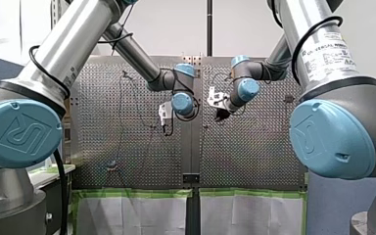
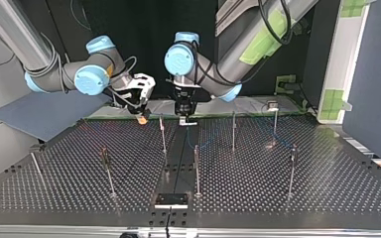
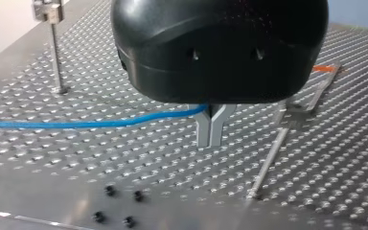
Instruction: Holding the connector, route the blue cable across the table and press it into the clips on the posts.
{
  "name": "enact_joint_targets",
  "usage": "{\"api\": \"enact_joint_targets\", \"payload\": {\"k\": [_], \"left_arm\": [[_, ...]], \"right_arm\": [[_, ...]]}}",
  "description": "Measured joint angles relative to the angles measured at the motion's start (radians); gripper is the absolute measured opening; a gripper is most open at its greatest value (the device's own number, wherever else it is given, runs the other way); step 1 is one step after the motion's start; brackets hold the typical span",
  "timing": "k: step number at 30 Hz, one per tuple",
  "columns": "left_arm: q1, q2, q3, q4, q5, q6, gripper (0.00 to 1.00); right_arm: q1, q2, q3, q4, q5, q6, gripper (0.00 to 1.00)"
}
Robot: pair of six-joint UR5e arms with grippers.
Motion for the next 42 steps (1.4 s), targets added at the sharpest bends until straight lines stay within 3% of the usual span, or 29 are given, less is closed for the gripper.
{"api": "enact_joint_targets", "payload": {"k": [8,16,32,42], "left_arm": [[-0.005,-0.012,-0.057,0.005,0.046,0.010,0.00],[0.004,-0.076,-0.119,0.053,0.101,0.006,0.00],[0.020,-0.088,-0.067,0.072,0.138,-0.036,0.00],[0.044,-0.125,-0.034,0.087,0.196,-0.054,0.00]], "right_arm": [[-0.003,0.000,0.034,-0.032,0.001,-0.002,0.00],[-0.002,0.002,0.046,-0.059,0.006,0.001,0.00],[-0.004,0.005,0.077,-0.088,0.037,-0.002,0.00],[-0.022,0.035,0.083,-0.145,0.038,0.006,0.00]]}}
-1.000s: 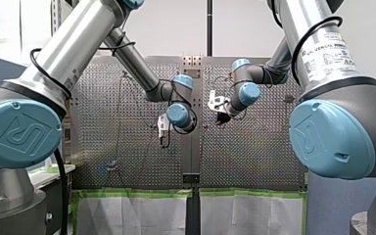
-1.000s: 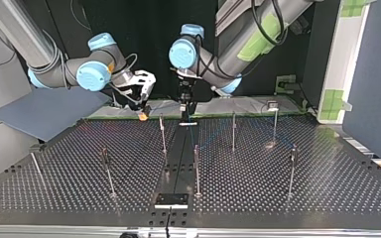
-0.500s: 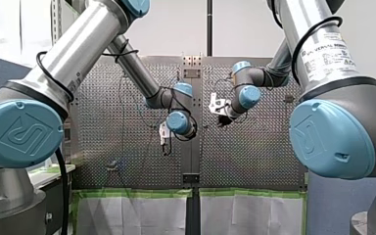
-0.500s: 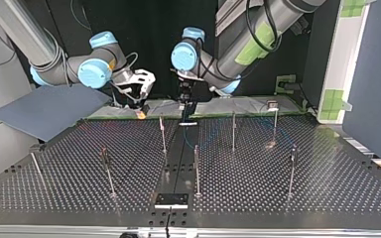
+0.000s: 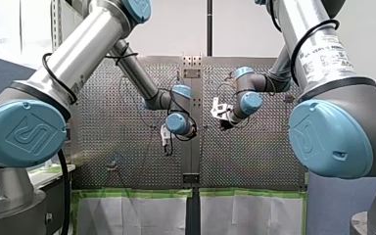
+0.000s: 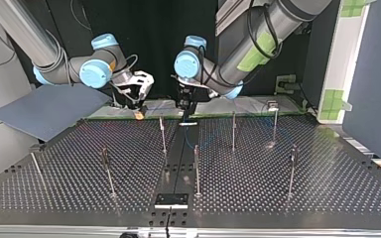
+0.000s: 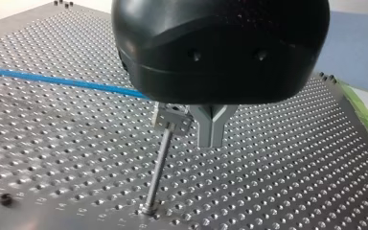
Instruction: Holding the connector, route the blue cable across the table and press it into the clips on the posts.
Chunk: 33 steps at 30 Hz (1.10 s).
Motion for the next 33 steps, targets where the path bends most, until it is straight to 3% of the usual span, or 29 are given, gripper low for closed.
{"api": "enact_joint_targets", "payload": {"k": [11,19,33], "left_arm": [[0.009,-0.052,0.094,-0.017,0.027,-0.015,0.00],[0.026,-0.056,0.120,-0.026,0.040,-0.016,0.00],[0.049,-0.103,0.206,-0.035,0.084,-0.023,0.00]], "right_arm": [[-0.027,0.025,0.001,-0.061,-0.002,0.016,0.00],[-0.045,0.037,0.000,-0.101,-0.035,0.036,0.00],[-0.073,0.067,-0.031,-0.109,-0.050,0.039,0.00]]}}
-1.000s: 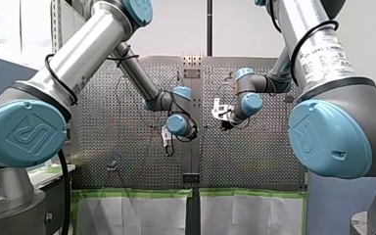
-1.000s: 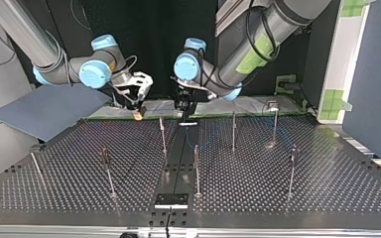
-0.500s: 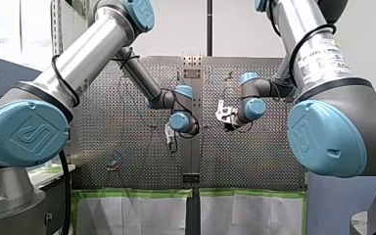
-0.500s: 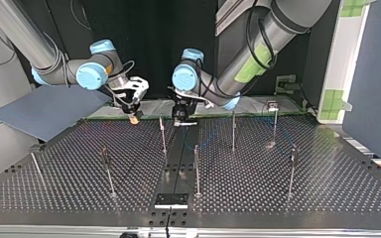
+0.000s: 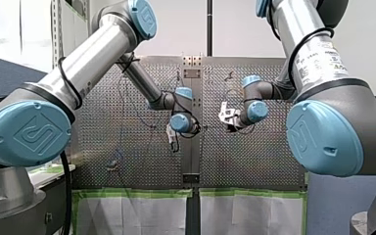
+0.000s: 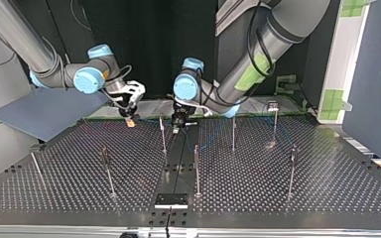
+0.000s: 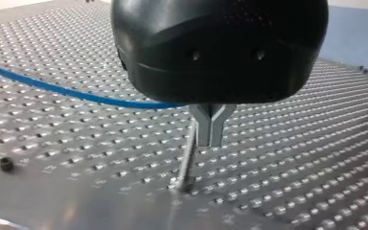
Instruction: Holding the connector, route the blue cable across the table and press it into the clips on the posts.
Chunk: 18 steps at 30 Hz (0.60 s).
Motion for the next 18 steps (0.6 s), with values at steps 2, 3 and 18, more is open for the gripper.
{"api": "enact_joint_targets", "payload": {"k": [2,3,18], "left_arm": [[0.003,0.000,0.011,-0.008,-0.001,0.001,0.00],[0.003,0.000,0.014,-0.011,-0.001,0.002,0.00],[-0.012,0.001,0.019,-0.086,-0.061,0.082,0.57]], "right_arm": [[-0.007,0.000,-0.006,-0.002,-0.001,0.000,0.00],[-0.010,0.001,-0.008,-0.004,-0.002,0.001,0.00],[-0.061,0.040,-0.025,-0.040,-0.057,-0.006,0.00]]}}
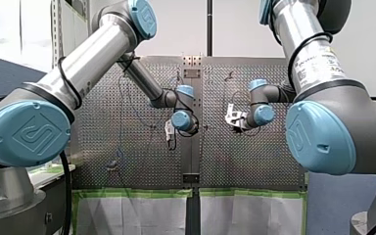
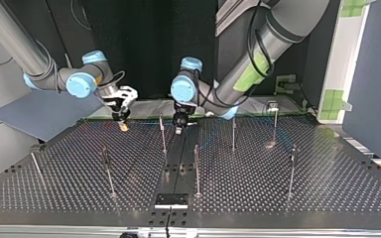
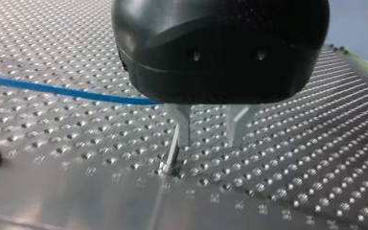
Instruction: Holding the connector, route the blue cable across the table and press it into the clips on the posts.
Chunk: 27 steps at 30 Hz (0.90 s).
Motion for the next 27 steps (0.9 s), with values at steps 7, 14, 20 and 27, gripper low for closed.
{"api": "enact_joint_targets", "payload": {"k": [7,14,20,27], "left_arm": [[-0.016,0.001,0.000,-0.020,-0.009,0.020,1.00],[-0.066,0.008,-0.001,-0.071,-0.057,0.021,1.00],[-0.116,0.033,-0.005,-0.121,-0.108,0.003,1.00],[-0.167,0.048,-0.006,-0.168,-0.163,-0.002,1.00]], "right_arm": [[-0.027,0.000,0.000,-0.002,-0.026,-0.009,0.00],[-0.045,0.001,0.000,-0.002,-0.039,-0.017,0.00],[-0.052,0.000,0.001,0.000,-0.049,-0.019,0.00],[-0.053,0.000,0.001,0.001,-0.050,-0.019,0.00]]}}
